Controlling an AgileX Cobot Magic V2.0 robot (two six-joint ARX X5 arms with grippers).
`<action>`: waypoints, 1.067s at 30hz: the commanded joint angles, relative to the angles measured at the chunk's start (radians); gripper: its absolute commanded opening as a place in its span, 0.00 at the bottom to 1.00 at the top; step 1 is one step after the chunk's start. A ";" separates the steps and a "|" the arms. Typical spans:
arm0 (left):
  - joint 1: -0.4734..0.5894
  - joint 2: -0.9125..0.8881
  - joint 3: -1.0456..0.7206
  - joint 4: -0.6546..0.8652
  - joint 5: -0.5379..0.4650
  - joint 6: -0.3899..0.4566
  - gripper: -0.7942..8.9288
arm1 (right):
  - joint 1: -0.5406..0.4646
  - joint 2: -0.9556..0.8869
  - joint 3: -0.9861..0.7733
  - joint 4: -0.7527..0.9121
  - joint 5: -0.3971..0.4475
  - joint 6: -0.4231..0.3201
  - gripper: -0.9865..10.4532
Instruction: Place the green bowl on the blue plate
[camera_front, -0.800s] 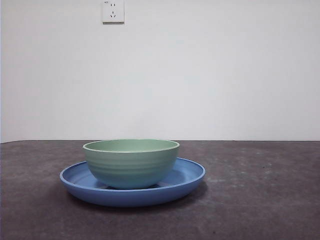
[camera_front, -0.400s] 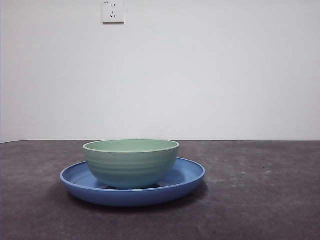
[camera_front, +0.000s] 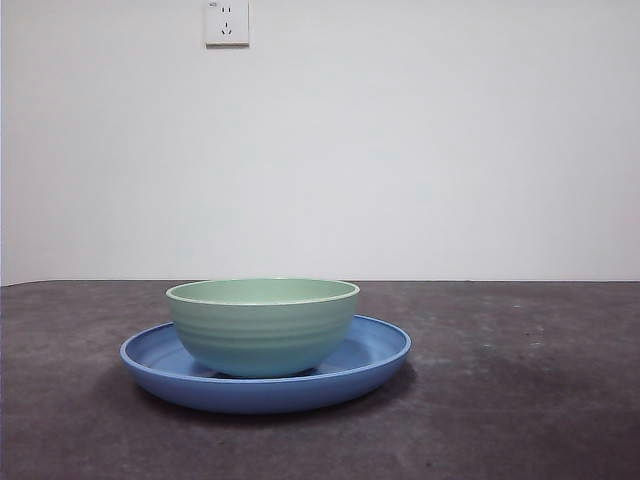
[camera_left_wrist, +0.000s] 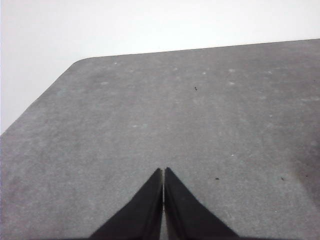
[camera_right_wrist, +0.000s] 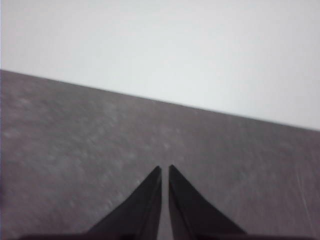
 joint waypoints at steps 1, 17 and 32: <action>-0.001 -0.002 -0.020 -0.005 -0.008 0.005 0.09 | -0.005 -0.026 -0.052 0.026 0.031 0.018 0.11; -0.001 -0.002 -0.020 -0.005 -0.008 0.005 0.09 | -0.023 -0.053 -0.134 -0.070 0.098 0.048 0.11; -0.001 -0.002 -0.020 -0.005 -0.008 0.005 0.09 | -0.023 -0.053 -0.134 -0.043 0.095 0.048 0.11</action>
